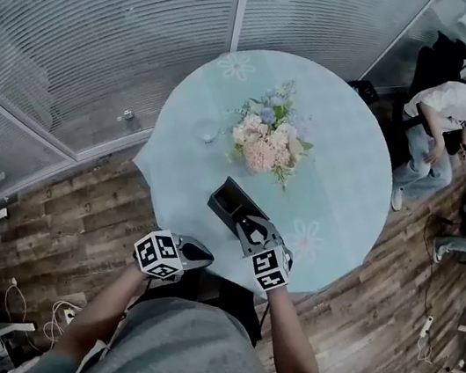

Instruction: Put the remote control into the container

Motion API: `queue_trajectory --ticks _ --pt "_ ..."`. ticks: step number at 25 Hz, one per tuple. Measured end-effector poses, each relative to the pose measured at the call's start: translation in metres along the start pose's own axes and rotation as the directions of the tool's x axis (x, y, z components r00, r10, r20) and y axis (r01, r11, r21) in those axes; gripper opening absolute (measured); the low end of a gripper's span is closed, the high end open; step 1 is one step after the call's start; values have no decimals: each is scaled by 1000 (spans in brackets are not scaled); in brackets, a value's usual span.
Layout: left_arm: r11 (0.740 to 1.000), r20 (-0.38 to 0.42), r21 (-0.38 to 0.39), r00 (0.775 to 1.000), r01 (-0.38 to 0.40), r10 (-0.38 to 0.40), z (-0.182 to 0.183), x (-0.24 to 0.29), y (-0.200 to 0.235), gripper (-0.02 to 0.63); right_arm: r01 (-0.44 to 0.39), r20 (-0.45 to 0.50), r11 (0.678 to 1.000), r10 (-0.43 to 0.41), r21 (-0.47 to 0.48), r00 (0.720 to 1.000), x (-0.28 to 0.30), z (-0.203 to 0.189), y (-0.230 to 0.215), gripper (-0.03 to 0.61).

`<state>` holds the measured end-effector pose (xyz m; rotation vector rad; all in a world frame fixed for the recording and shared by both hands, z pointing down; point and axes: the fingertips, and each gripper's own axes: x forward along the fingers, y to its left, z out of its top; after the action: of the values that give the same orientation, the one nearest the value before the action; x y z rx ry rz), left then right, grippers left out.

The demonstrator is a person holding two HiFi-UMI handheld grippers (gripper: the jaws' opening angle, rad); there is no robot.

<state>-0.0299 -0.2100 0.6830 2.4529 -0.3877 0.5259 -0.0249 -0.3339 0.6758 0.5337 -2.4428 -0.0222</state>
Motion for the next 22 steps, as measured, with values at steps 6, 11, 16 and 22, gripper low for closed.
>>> queue_trajectory --ticks 6,11,16,22 --pt "1000 -17 11 1000 4 -4 2 1 0 -2 42 -25 999 -43 -12 999 8 -14 5 71" --pt "1000 -21 14 1000 5 -5 2 3 -2 -2 39 -14 999 -39 -4 999 12 -19 8 71" --pt "1000 -34 17 999 16 -15 -2 5 -2 -2 36 -15 999 -36 -5 999 11 -21 6 71" --pt "999 -47 27 999 26 -25 -2 6 -3 0 13 -18 1000 -13 -11 1000 8 -23 5 74"
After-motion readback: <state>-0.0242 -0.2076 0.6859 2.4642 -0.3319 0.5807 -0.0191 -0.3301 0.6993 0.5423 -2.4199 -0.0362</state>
